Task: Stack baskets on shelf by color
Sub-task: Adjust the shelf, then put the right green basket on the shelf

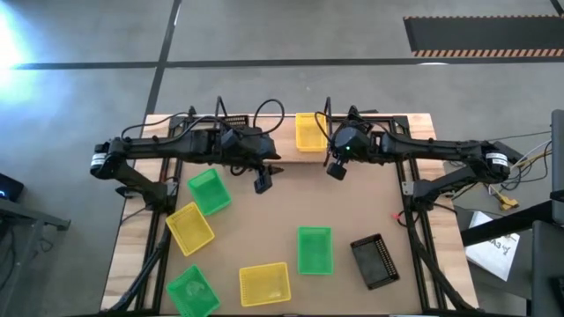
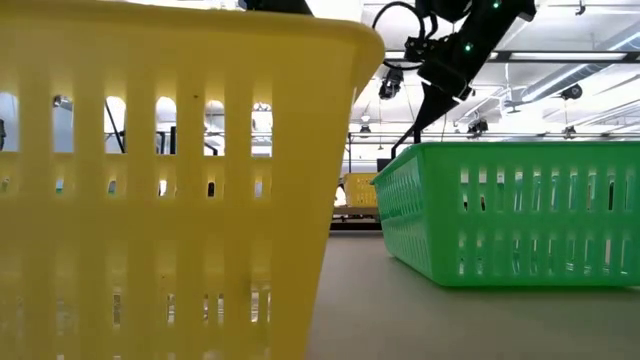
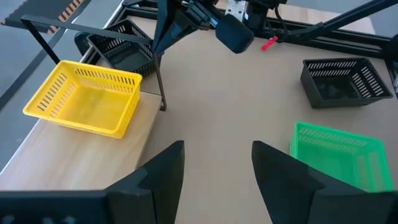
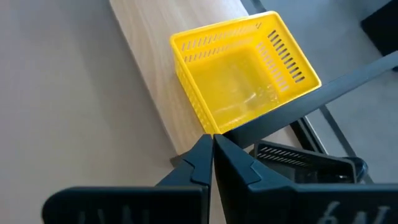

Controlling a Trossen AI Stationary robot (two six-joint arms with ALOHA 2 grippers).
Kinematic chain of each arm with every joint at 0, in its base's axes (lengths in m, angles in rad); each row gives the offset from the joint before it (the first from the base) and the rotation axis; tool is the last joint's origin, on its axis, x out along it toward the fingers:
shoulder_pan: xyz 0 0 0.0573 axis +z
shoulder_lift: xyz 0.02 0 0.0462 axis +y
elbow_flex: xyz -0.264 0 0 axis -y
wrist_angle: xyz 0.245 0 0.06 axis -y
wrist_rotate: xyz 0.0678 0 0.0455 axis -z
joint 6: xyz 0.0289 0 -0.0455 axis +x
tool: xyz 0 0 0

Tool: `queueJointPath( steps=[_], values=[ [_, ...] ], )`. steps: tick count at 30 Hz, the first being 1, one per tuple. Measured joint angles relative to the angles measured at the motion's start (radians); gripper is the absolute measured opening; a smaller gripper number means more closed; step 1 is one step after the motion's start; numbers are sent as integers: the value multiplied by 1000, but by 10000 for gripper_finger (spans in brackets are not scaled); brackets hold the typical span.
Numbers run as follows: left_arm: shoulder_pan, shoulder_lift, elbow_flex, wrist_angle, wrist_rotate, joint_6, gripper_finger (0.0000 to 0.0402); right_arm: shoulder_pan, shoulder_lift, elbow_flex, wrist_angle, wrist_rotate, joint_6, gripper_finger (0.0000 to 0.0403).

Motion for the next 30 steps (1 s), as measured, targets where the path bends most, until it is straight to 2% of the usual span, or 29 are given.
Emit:
queueJointPath(
  steps=[5,9,12,20,25,30],
  values=[
    [-11,-6,0,0,0,0,173,32,-17,47,-9,-51,98,8],
    [-23,-12,0,-15,0,0,173,120,-31,87,-16,-58,219,8],
    [-28,-14,0,-55,0,0,173,235,-33,95,-18,-61,319,8],
    [-32,-15,0,-188,-2,-28,173,634,-14,52,-20,-67,568,17],
    [-44,-15,0,-216,-1,-25,173,824,82,52,86,-80,612,66],
    [-52,-15,0,-251,10,-25,173,903,257,93,185,-91,612,139]
  ],
)
